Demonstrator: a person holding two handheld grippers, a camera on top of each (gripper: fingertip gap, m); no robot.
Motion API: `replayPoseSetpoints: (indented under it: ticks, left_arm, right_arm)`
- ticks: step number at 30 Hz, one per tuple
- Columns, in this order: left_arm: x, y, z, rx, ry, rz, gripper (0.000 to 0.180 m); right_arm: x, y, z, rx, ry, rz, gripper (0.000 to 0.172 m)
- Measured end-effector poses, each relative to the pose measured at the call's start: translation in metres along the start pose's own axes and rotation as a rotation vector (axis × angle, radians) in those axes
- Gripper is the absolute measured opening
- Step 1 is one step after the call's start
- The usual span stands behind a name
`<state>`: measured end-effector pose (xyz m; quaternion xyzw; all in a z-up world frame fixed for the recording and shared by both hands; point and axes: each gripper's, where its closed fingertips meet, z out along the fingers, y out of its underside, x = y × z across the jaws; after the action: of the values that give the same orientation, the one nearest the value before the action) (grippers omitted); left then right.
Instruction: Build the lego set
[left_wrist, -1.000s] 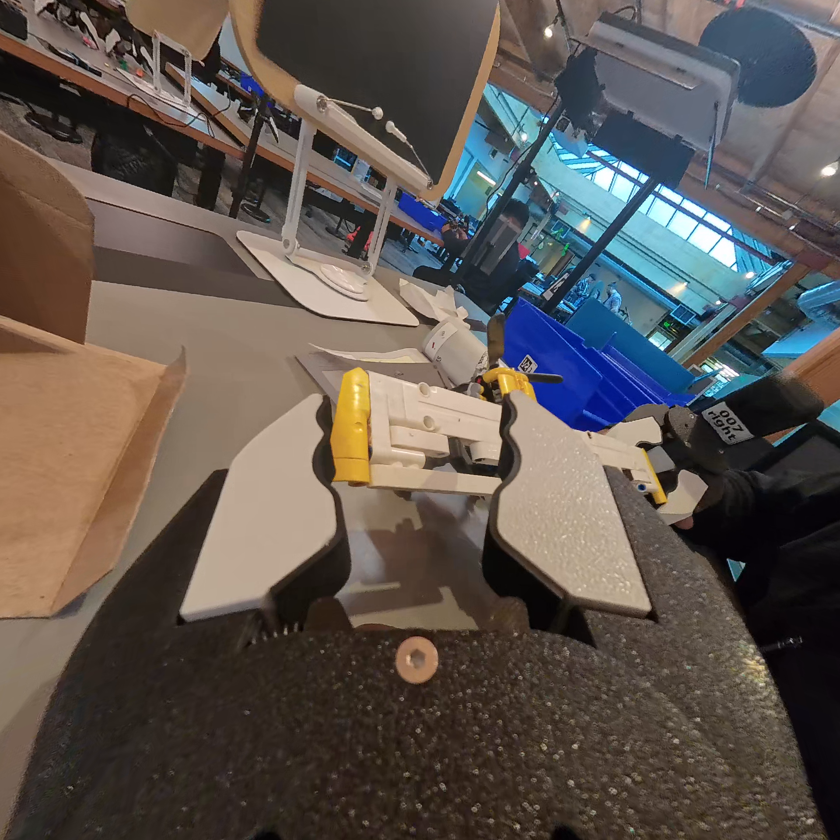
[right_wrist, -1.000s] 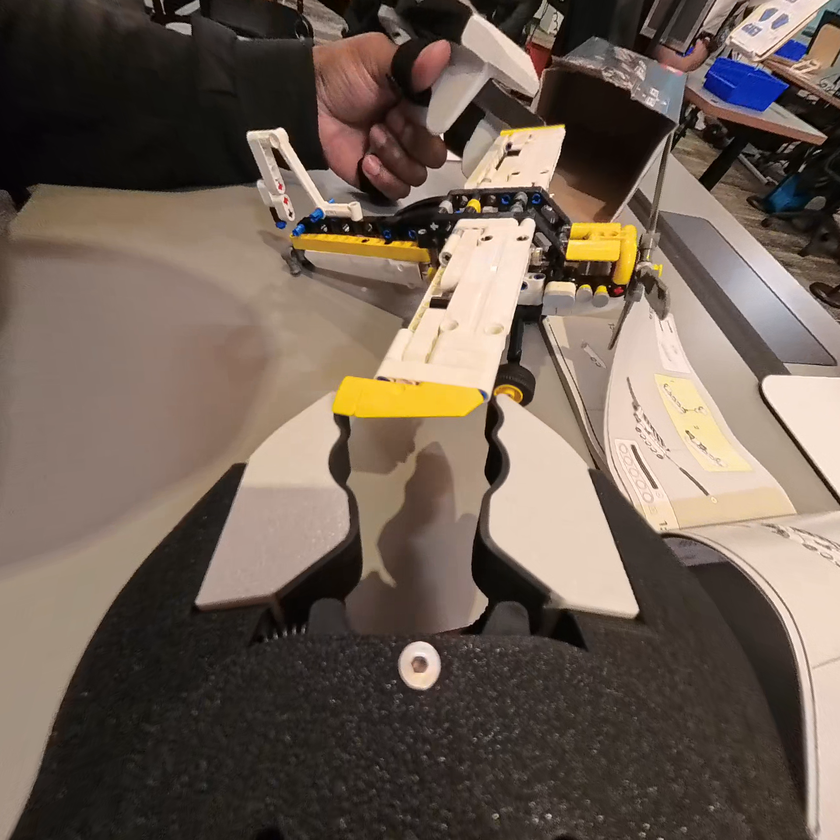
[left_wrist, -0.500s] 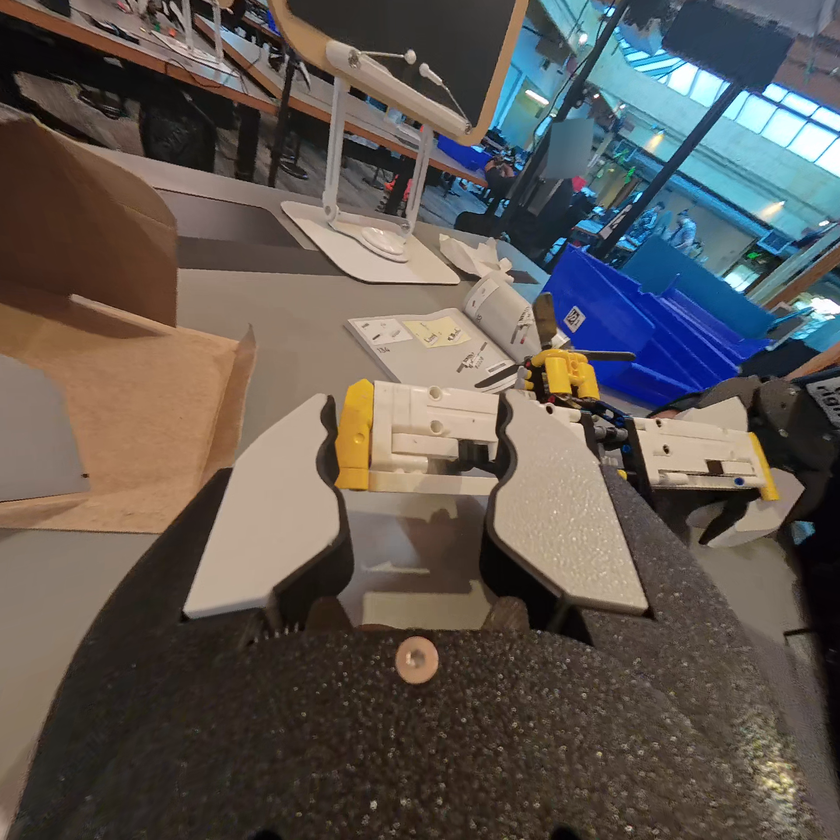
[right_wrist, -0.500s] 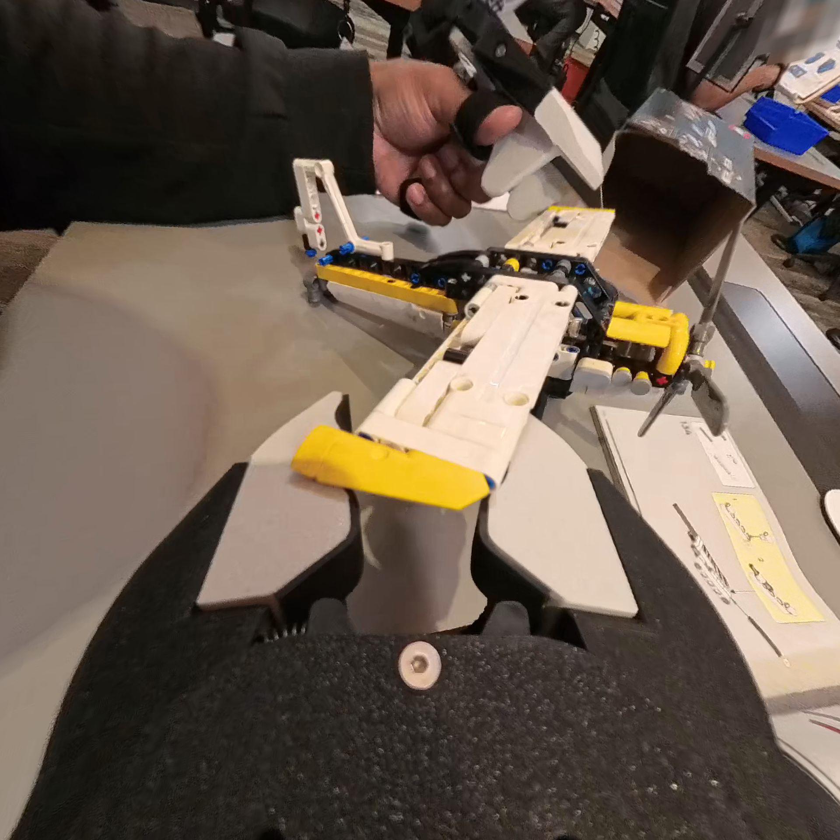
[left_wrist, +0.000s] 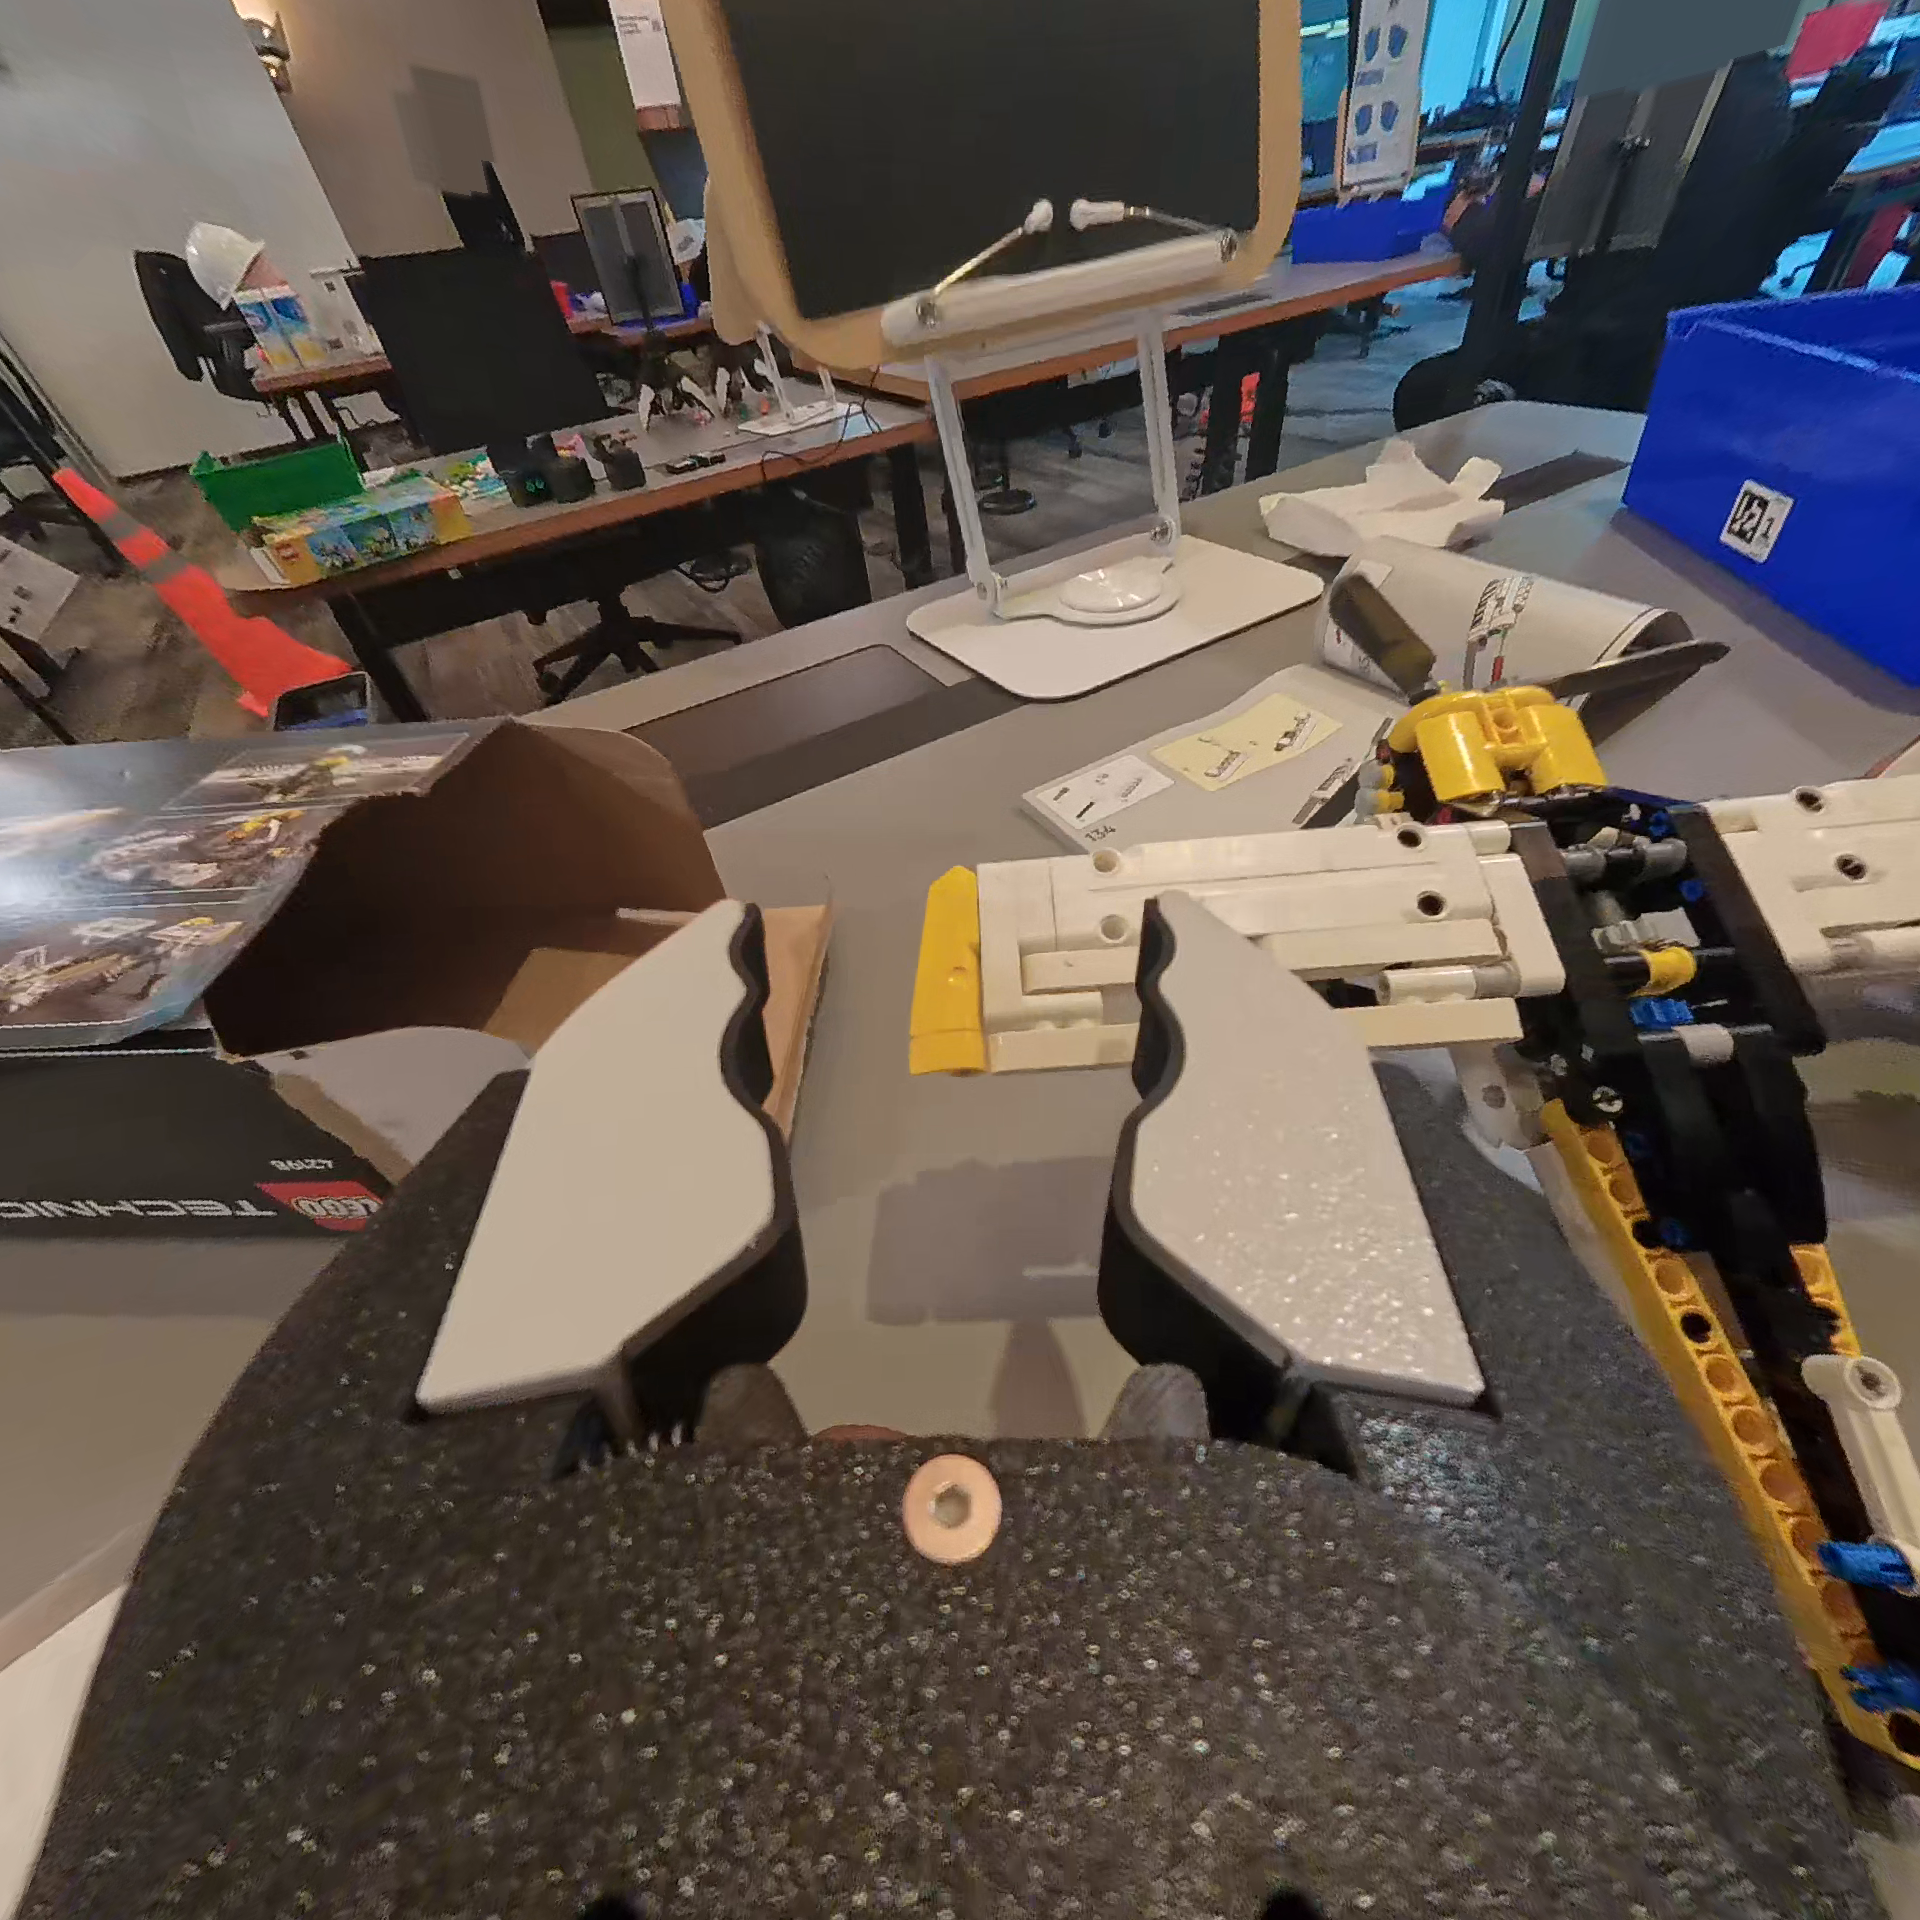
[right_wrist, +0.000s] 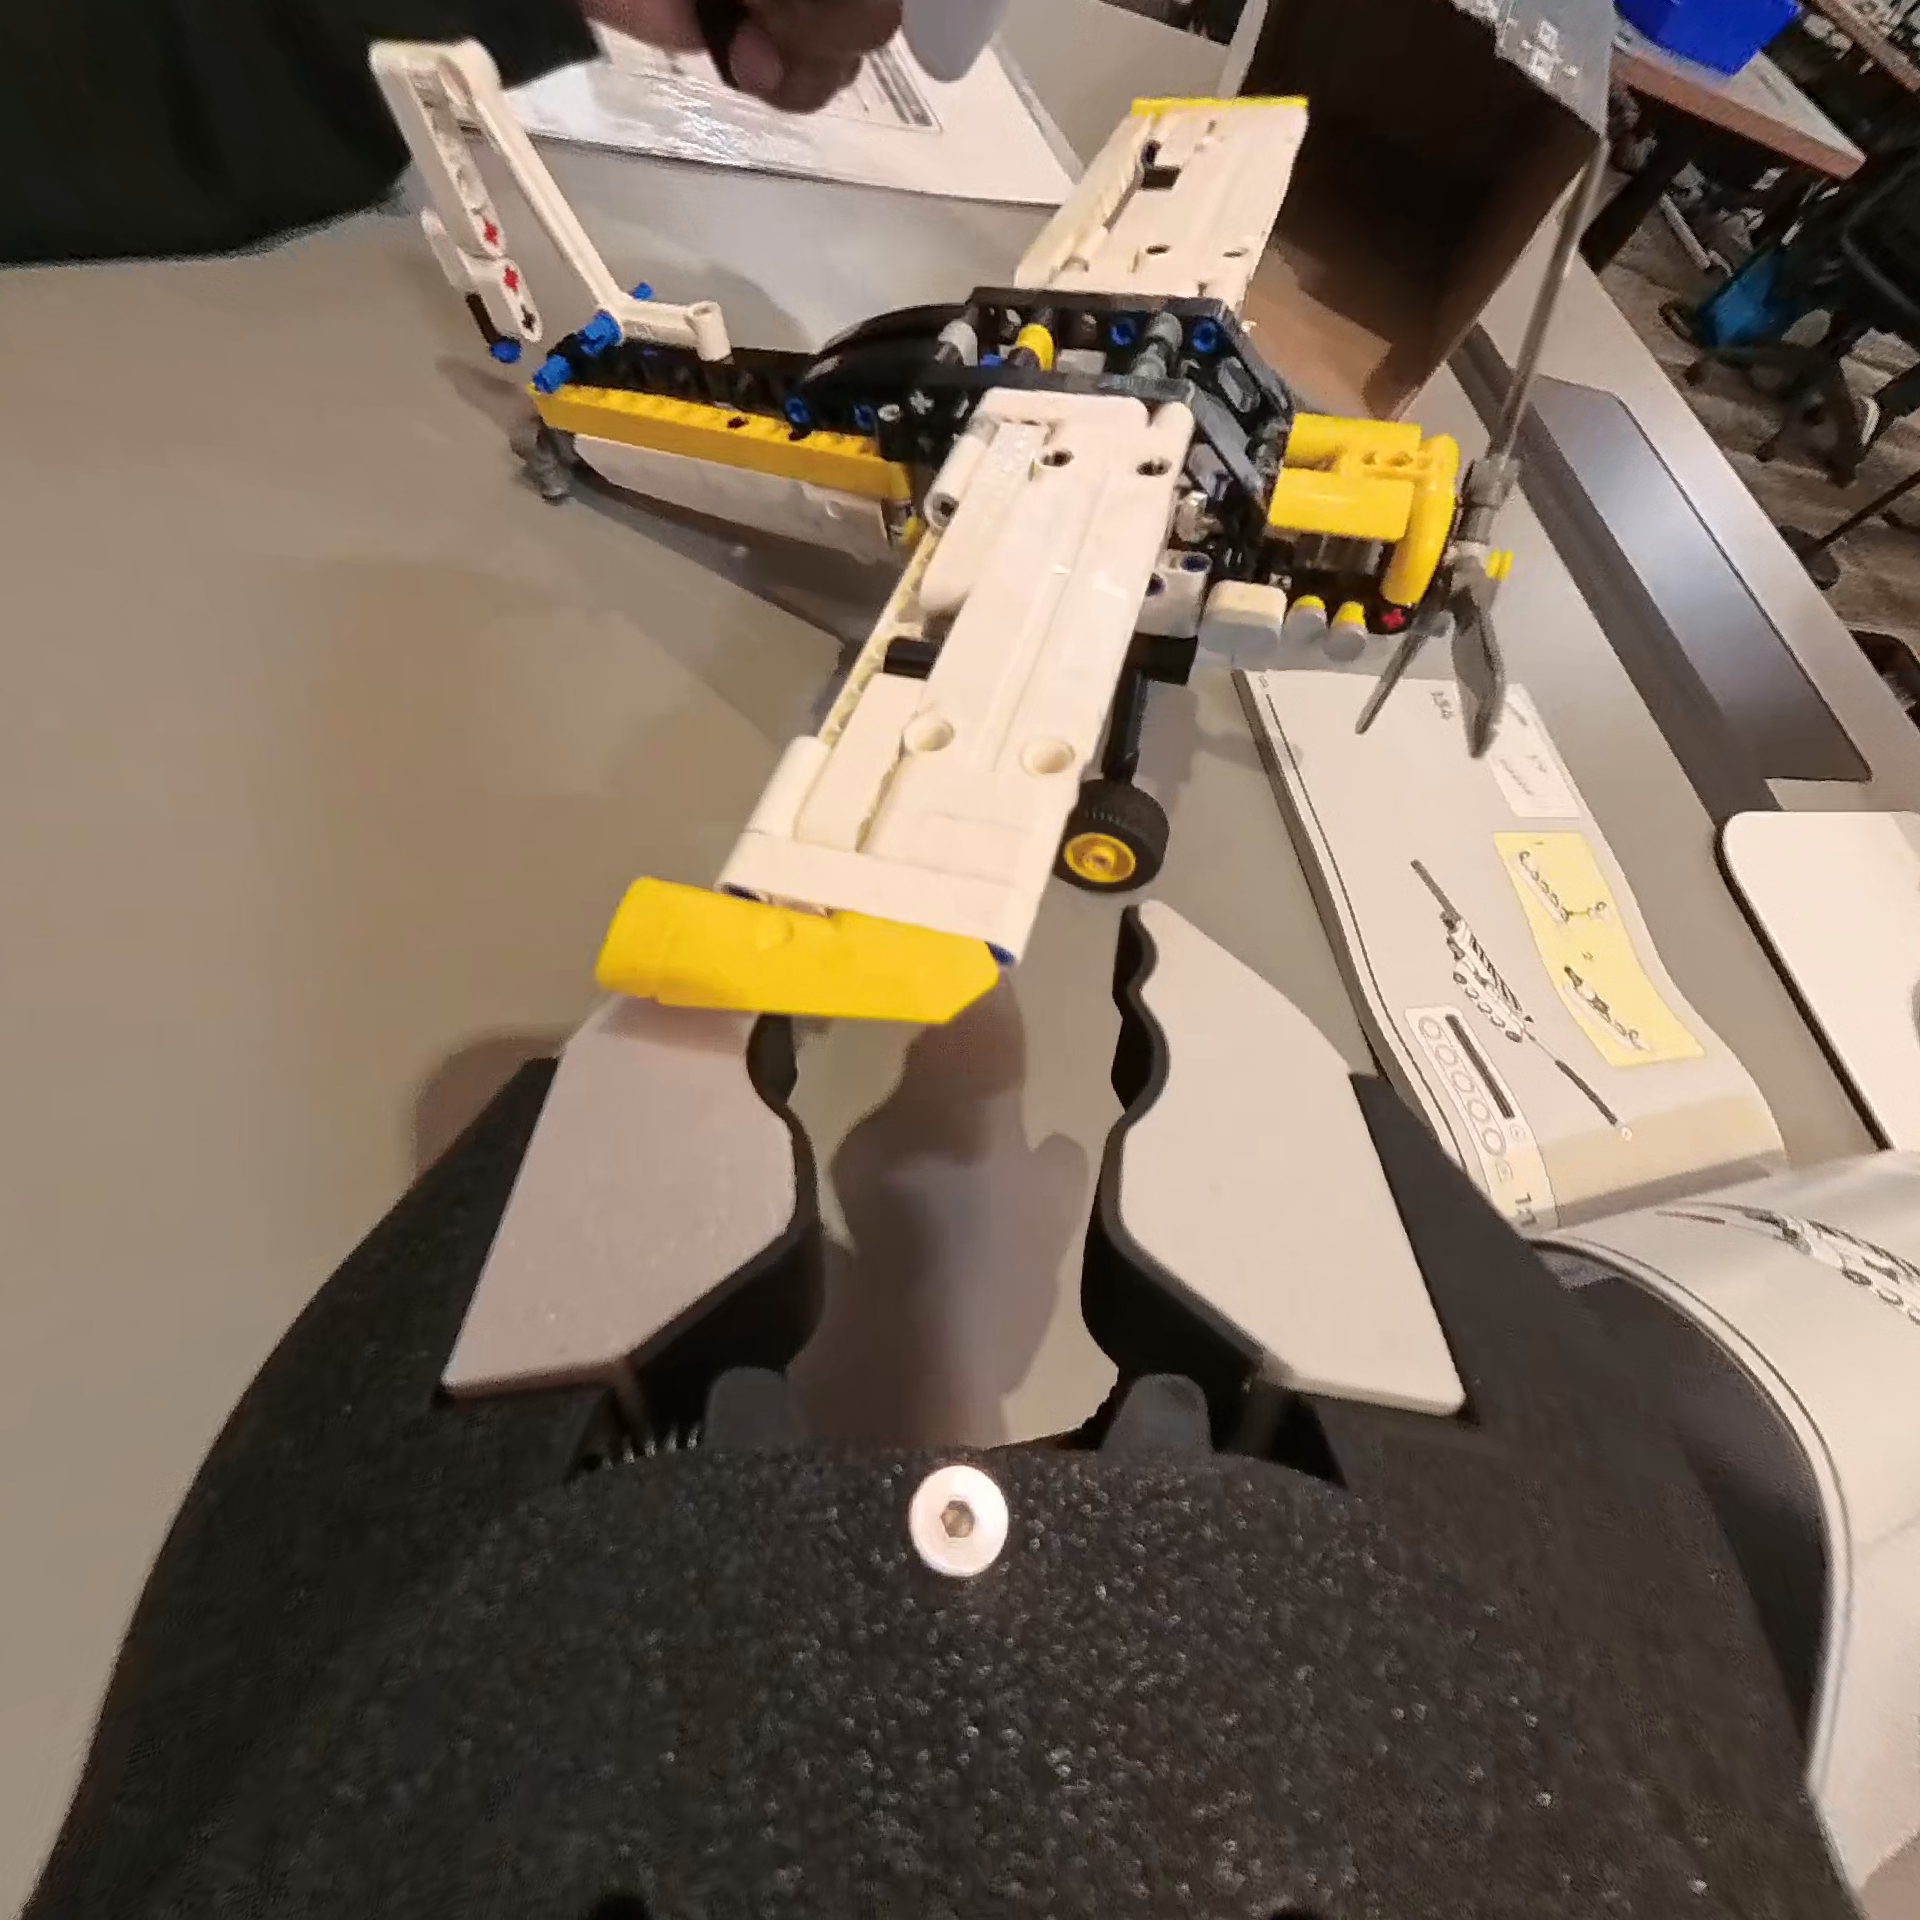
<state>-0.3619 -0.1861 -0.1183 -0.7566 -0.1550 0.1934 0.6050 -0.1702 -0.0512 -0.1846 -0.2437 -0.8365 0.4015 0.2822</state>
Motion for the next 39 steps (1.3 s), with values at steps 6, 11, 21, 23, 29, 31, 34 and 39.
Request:
replayPoseSetpoints:
  ticks: [6,11,21,23,29,31,34,39]
  left_arm:
    - [0.004,0.016,0.008,-0.045,-0.02,0.003,0.068]
    - [0.004,0.019,0.005,-0.036,-0.039,-0.008,0.068]
    - [0.085,-0.015,-0.041,-0.033,0.083,-0.098,0.058]
    - [0.12,0.002,-0.046,-0.218,0.15,-0.108,0.062]
    - [0.147,0.044,-0.038,-0.549,0.076,-0.024,0.066]
    - [0.149,0.053,-0.032,-0.628,0.08,-0.026,0.065]
    - [0.136,0.061,-0.031,-0.754,0.012,0.035,0.063]
    - [0.145,0.048,-0.022,-0.804,0.097,0.09,0.062]
  right_arm:
    - [0.002,0.002,-0.011,-0.005,0.018,-0.002,0.059]
    - [0.002,0.005,-0.019,-0.007,0.033,-0.009,0.058]
    - [0.018,0.038,-0.062,0.02,0.086,0.072,0.057]
    - [0.02,0.048,-0.069,0.024,0.093,0.108,0.056]
    - [0.016,0.066,-0.065,-0.02,0.073,0.137,0.055]
    - [0.016,0.066,-0.065,-0.021,0.073,0.131,0.055]
    - [0.016,0.066,-0.065,-0.018,0.077,0.132,0.054]
    - [0.017,0.067,-0.065,-0.016,0.075,0.14,0.053]
